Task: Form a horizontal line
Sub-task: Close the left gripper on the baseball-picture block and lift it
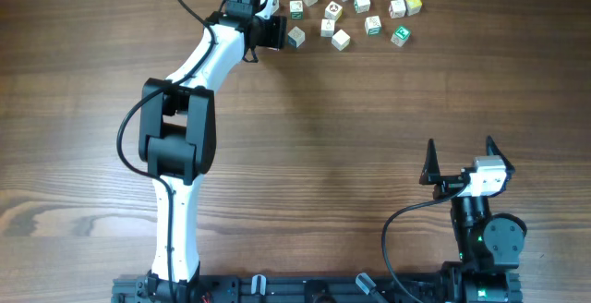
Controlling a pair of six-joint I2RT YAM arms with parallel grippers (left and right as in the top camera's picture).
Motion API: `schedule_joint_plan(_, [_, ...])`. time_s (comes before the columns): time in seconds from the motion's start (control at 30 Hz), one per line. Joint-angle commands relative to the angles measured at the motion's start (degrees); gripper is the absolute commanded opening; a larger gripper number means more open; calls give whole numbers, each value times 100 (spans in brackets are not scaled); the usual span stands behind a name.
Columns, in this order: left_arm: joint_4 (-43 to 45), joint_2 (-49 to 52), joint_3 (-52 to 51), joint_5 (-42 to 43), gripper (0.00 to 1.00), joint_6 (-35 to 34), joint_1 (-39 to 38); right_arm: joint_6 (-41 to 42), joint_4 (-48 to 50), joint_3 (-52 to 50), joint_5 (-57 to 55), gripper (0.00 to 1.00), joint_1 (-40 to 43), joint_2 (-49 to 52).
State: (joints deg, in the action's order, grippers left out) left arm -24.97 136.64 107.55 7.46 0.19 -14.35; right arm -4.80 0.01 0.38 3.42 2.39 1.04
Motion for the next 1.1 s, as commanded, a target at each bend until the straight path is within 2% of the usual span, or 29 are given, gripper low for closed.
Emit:
schedule_joint_plan(0.0, [-282,203,35,-50,64,118,-7,33,11,-9,52,100,-28,-50])
schedule_joint_plan(0.17, [-326,203,35,-48,65,118,-7,33,11,-9,55,100,-28,-50])
schedule_joint_plan(0.3, [-269,203,35,-48,49,116,-7,33,11,-9,52,100,-28,-50])
schedule_joint_plan(0.57, [-122,203,35,-50,27,118,-7,33,9,-9,55,100,-28,-50])
schedule_joint_plan(0.77, [-299,-15,44,-52,22,109,-7,33,9,-9,52,100,-28,-50])
schedule_joint_plan(1.07, [-1266,-1351,44,-50,27,63,-125,35,9,-9,52,100,-28,-50])
